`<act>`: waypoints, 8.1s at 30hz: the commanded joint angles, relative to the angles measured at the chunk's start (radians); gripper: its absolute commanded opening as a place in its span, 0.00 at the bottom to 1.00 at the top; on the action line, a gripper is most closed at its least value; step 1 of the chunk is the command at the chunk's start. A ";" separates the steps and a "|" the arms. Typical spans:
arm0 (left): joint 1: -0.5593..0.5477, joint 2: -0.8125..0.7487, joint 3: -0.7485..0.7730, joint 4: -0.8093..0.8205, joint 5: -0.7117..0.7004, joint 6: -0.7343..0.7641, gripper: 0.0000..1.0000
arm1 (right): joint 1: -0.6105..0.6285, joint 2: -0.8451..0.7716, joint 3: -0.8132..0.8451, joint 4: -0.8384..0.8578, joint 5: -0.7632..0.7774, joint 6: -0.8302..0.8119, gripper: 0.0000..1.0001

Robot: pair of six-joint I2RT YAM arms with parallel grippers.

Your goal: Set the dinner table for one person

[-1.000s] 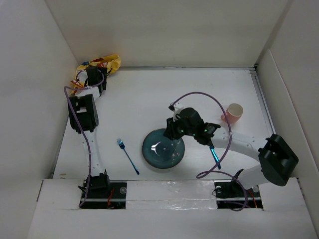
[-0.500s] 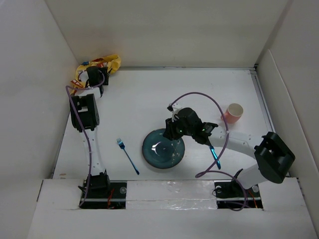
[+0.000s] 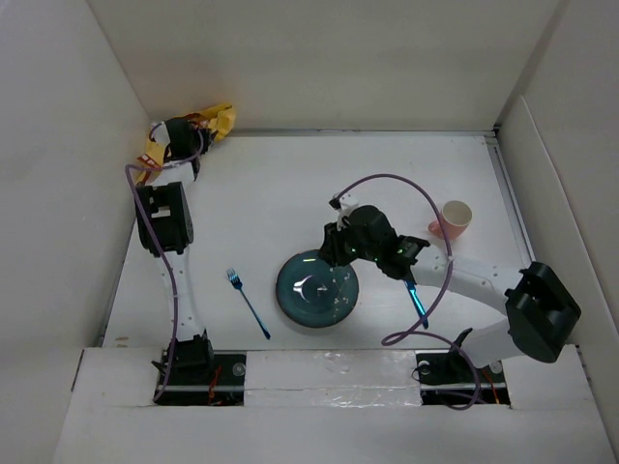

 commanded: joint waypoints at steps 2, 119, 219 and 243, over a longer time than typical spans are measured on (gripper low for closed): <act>-0.068 -0.234 0.275 -0.054 0.109 0.217 0.00 | 0.002 -0.069 0.047 0.069 0.043 0.046 0.35; -0.180 -0.842 -1.050 -0.291 -0.220 0.393 0.55 | -0.443 0.234 0.027 0.130 0.005 0.185 0.51; -0.907 -1.457 -1.252 -0.137 -0.434 0.598 0.32 | -0.419 0.455 0.534 -0.469 0.407 0.222 0.43; -0.907 -1.625 -1.370 -0.058 -0.386 0.703 0.33 | -0.535 0.517 0.455 -0.721 0.255 0.144 0.41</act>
